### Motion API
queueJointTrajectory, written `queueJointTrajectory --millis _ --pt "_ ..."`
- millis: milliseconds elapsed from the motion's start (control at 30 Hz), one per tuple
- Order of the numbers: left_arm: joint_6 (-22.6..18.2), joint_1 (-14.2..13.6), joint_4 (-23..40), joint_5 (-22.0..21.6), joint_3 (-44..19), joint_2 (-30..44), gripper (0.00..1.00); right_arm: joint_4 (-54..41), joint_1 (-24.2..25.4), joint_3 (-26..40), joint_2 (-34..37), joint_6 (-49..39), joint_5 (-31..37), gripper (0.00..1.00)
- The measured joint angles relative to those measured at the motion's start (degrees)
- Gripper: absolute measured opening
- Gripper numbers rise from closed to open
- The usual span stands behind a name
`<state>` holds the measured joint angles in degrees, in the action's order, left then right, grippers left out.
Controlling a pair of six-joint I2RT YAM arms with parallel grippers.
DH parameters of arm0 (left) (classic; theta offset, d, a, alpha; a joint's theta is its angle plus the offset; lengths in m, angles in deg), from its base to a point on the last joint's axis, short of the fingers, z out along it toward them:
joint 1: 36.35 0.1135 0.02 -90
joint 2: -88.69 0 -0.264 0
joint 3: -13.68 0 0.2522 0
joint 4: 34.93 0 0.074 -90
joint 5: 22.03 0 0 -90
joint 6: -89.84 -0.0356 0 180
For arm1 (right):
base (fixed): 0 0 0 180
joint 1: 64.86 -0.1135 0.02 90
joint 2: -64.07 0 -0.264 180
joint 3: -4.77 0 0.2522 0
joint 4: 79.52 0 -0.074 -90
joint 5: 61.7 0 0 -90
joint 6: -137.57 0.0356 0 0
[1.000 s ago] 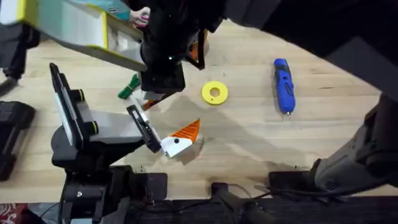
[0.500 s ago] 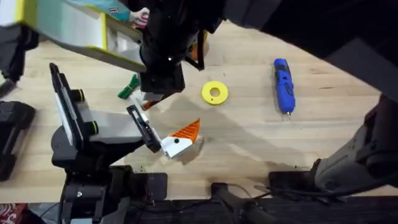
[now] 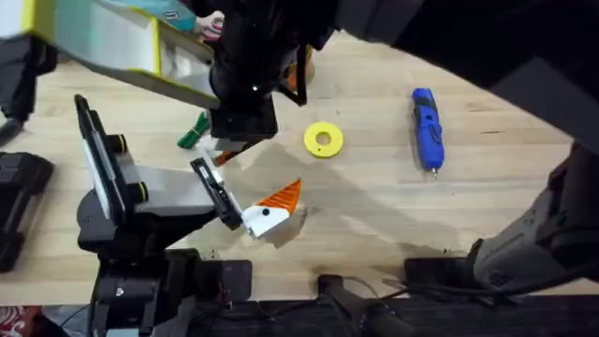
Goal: Pick up the gripper from the table and insert it into the empty holder that is missing its gripper. Then pick up a screw, insert it into the mounting hole, and use the screwdriver to tighten it. Finally, clean up the table by picking up the vegetable and placing it into the bucket.
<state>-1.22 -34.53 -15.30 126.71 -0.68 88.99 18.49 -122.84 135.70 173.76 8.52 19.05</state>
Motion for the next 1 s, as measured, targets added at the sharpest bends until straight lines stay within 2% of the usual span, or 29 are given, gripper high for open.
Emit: queueJointTrajectory --millis 1000 --pt "-0.02 0.0 0.0 0.0 0.0 0.02 0.986 -0.66 -0.15 0.0 1.07 -0.02 0.02 0.005"
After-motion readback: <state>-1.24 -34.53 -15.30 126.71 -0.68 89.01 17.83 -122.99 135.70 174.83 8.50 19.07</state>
